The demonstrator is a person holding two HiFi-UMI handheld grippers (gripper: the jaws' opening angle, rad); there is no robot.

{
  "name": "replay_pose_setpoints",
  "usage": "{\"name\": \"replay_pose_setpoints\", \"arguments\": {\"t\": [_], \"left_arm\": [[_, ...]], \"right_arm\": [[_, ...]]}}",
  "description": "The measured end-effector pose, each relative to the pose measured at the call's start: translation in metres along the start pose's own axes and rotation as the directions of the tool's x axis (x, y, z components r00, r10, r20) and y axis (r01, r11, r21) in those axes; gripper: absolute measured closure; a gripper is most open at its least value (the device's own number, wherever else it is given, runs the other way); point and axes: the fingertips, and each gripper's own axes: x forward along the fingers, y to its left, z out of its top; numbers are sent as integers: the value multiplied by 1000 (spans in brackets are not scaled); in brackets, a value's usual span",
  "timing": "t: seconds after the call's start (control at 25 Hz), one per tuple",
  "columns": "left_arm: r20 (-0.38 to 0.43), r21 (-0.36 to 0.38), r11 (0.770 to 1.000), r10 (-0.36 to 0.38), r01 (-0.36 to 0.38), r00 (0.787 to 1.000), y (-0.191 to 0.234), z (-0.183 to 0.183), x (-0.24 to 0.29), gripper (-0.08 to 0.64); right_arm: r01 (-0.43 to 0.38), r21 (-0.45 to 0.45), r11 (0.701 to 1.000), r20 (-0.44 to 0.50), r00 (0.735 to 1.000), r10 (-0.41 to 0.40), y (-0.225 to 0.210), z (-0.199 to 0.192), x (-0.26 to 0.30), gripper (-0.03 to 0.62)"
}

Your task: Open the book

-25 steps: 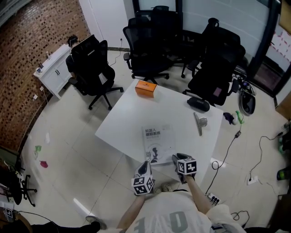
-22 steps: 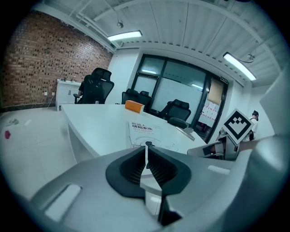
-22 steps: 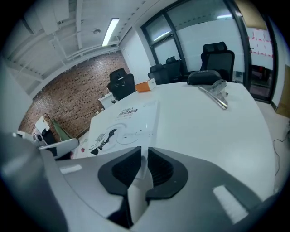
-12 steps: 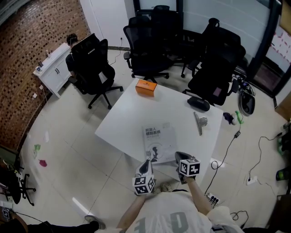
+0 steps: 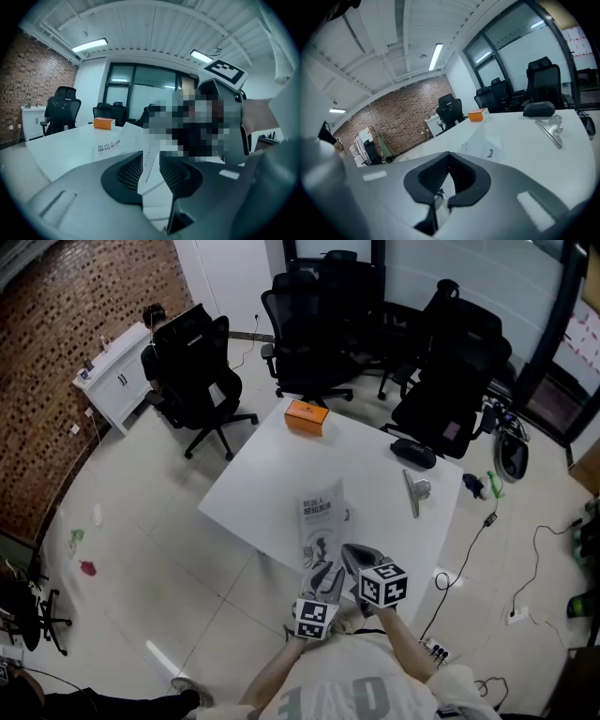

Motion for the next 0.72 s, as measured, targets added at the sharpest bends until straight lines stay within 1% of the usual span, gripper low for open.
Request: {"name": "replay_pose_setpoints", "arguments": {"t": [0.08,0.16,0.24,0.32,0.4,0.48,0.56,0.6,0.68,0.72], "left_arm": [[-18,10,1000,-7,7,1000,-3,-4,1,436],[-36,19,1000,9,-8,999,-1,-9,3,431],[-46,29,999,38,-36,998,5,-13,6,431],[-49,42,996,82,-80,995,12,-13,7,431],[-39,54,991,127,-125,991,20,-11,5,444],[-18,63,988,140,-139,990,20,-7,2,461],[3,76,987,145,-145,989,18,-2,-1,501],[13,78,985,154,-155,988,19,0,-2,506],[37,60,980,187,-189,982,25,5,-6,512],[48,39,977,210,-212,977,31,7,-9,534]], "right_arm": [[-20,-10,1000,-1,1000,20,7,3,2,586],[-40,-15,999,-3,999,40,14,5,2,586],[-66,-10,998,-2,998,66,20,7,3,586],[-89,-13,996,-1,996,89,27,9,4,586],[-107,-19,994,1,994,107,33,12,4,586],[-130,-13,991,5,992,130,39,15,3,586],[-157,-1,988,12,988,157,46,18,2,586],[-169,5,986,17,986,169,49,20,2,585],[-181,6,983,31,983,181,51,26,4,583],[-181,2,983,44,982,181,51,29,3,579]]}}
